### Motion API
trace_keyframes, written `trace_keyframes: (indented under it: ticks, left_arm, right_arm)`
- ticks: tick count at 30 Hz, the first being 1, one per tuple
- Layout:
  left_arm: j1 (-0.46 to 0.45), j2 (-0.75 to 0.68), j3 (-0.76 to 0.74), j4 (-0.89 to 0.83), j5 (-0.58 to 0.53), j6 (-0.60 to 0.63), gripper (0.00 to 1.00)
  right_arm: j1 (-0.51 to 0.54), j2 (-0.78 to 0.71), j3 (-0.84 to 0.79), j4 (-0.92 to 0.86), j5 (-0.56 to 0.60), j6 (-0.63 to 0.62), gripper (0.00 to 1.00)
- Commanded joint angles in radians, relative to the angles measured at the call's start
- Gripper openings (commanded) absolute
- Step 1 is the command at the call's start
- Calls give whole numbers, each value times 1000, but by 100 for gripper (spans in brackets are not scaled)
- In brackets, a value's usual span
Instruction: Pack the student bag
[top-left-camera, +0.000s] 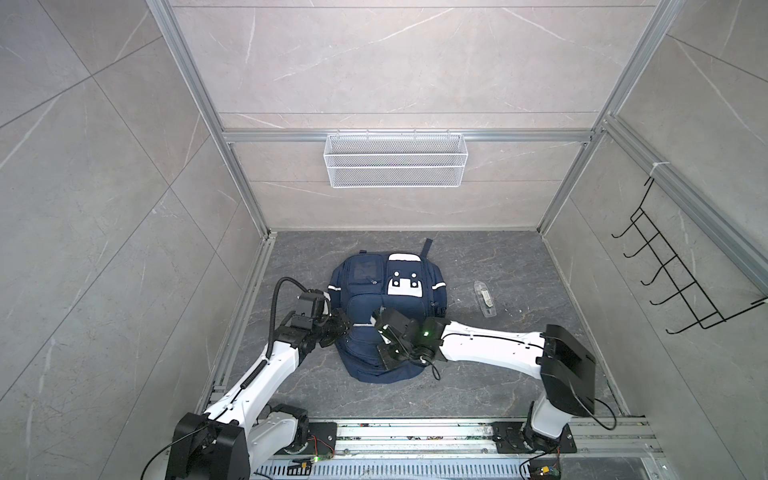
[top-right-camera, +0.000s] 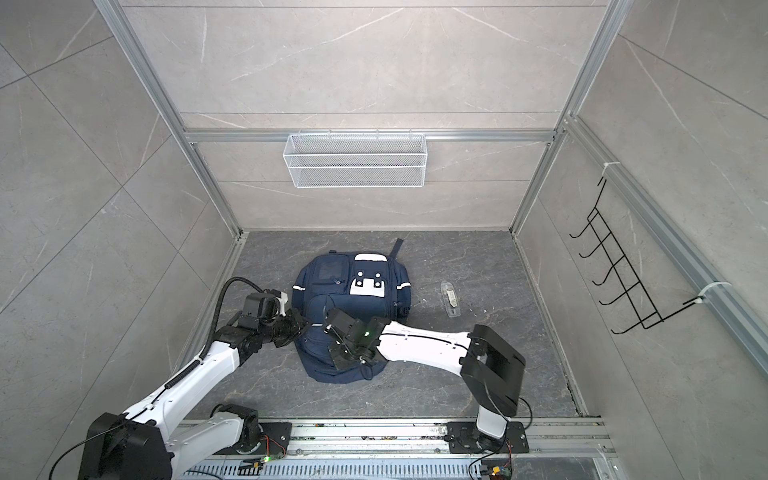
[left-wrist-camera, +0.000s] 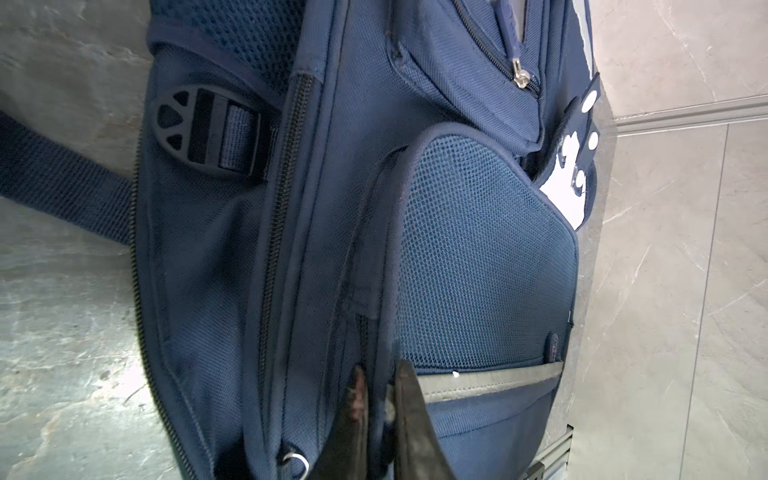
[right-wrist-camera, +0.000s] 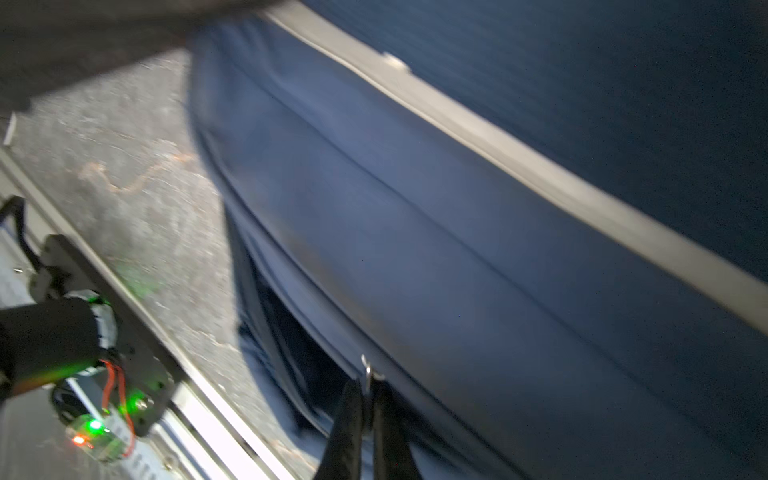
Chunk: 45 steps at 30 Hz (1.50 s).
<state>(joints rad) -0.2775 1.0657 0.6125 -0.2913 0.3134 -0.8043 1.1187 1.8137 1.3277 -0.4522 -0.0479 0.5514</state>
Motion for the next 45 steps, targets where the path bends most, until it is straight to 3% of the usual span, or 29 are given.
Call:
trace_keyframes:
  ticks: [1,4,13,20,25,33,39,45]
  left_arm:
    - [-9,-37,3,19,-11,-22,0]
    - [-9,-67,-4,-23,-47,-20,0]
    - [-8,-168,-104,-54,-93,-63,0]
    - [-9,-398,-228,-90,-135,-153,0]
    - [-15,-475,-316,-29,-100,-237,0]
    - [-104,-323,-251,78,-141,-242,0]
    - [-211,-150,-128,141,-198,-240,0]
    - [-244,-110,-100,159,-221,-245,0]
  right_arm:
    - [20,89,133,37,-48,10,0]
    - [18,110,169,9,-14,14,0]
    - [-77,-63,-86,82,7,54,0]
    - [-123,-134,-158,35,26,-22,0]
    - [-165,-186,-188,-9,50,-63,0]
    - [-163,-199,-189,-14,-34,-58,0]
    - [-55,-142,-144,4,-25,-23,0]
    - [18,-10,-33,64,-65,29,0]
